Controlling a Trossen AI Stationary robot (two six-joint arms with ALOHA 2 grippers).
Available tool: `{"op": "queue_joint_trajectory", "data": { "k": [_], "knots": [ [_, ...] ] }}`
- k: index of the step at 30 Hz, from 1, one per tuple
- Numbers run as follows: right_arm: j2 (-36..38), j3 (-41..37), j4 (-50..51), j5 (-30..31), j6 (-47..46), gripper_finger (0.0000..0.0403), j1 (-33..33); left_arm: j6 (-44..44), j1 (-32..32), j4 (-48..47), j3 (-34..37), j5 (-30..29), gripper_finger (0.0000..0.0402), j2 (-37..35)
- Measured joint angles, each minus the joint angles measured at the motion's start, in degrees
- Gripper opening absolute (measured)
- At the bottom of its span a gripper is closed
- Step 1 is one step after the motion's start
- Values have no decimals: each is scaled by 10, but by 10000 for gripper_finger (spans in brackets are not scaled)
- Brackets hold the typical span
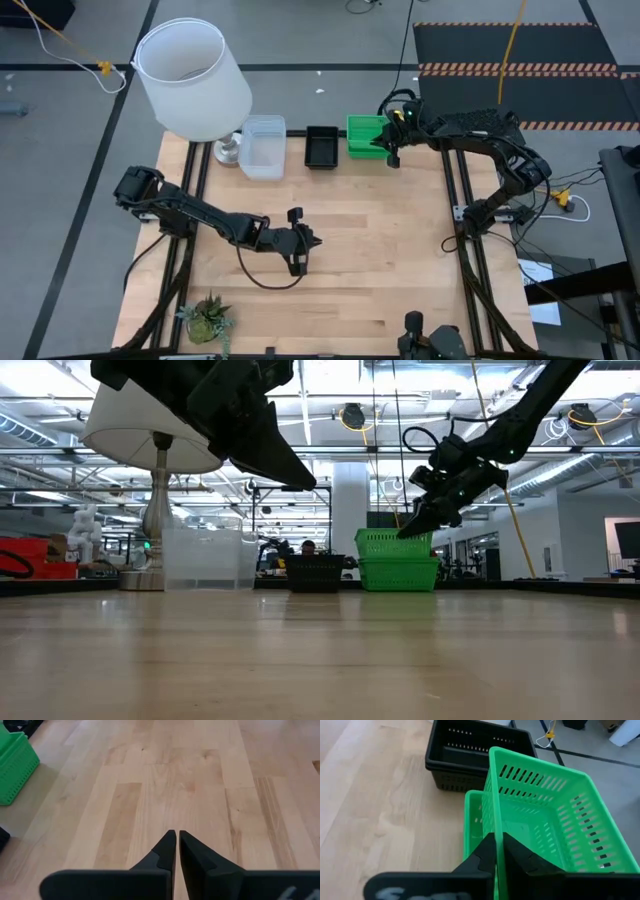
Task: Stack baskets by color
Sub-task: Stack the green bin on the top stacked green bins, then return to Home Position
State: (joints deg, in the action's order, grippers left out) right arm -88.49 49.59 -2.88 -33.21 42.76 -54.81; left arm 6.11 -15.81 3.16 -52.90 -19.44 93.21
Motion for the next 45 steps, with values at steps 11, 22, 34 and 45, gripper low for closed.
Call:
{"op": "queue_joint_trajectory", "data": {
  "k": [11, 22, 34, 45],
  "knots": [
    [0, -15, -3, 1, -1, 37, 0, -1, 0, 0, 0, 0, 26, 0],
    [18, -18, 3, 7, -79, 138, 4, 0, 0, 13, 0, 7, 26, 0],
    [248, -65, 110, 78, -292, 159, 150, -5, -12, 9, 1, 36, 26, -53],
    [502, -176, 114, 364, -463, 57, 485, 5, -39, -46, 30, -38, 26, -155]
  ]
}}
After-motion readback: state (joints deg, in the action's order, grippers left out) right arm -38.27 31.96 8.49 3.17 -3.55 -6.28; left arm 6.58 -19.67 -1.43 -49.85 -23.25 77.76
